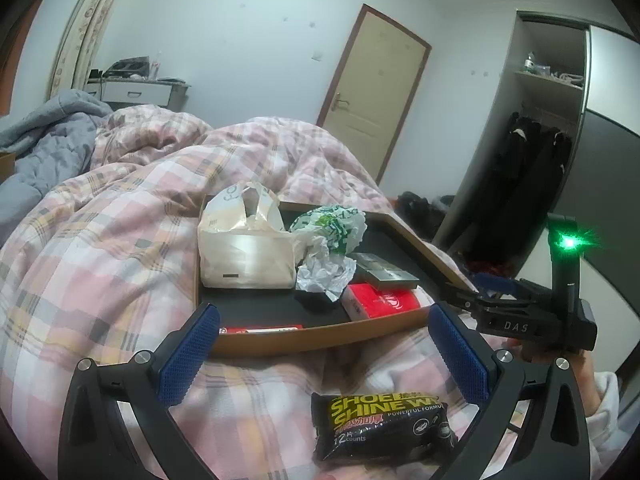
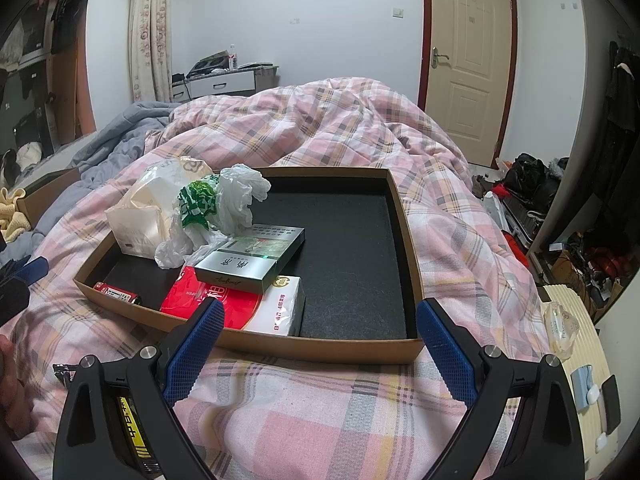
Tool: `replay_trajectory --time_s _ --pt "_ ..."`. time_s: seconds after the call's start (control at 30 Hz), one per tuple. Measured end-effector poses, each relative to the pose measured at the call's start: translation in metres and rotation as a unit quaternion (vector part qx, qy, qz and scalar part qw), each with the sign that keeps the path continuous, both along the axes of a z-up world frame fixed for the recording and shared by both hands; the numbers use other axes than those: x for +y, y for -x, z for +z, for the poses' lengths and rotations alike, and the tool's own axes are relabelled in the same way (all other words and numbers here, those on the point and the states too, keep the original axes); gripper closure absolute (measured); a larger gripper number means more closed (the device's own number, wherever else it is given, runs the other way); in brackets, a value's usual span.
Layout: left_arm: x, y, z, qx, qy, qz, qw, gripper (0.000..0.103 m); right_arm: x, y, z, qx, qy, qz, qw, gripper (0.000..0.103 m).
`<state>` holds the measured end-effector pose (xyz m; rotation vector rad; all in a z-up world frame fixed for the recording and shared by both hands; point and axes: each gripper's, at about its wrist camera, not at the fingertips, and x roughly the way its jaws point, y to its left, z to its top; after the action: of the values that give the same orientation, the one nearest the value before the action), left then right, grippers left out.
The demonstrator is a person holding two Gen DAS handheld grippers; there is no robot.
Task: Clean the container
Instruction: 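Move the right tool over the white-green box in the tray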
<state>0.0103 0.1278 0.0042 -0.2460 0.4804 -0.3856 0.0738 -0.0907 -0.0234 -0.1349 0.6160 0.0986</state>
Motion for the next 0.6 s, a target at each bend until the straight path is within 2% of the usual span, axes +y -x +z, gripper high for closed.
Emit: replay_trajectory --time_s 0.13,0.3,0.6 --pt "0.000 0.000 0.000 0.004 0.003 0.001 1.0000 0.000 0.003 0.001 0.002 -0.003 0.010 -0.006 1.000 0.007" --pt "0.000 -0.001 -0.001 0.009 0.005 0.002 1.0000 0.000 0.012 0.002 0.019 -0.026 0.025 -0.009 0.999 0.007" --pt "0.000 -0.003 -0.004 0.017 0.002 0.002 0.9999 0.000 0.031 -0.030 0.011 0.017 0.035 -0.005 0.999 0.007"
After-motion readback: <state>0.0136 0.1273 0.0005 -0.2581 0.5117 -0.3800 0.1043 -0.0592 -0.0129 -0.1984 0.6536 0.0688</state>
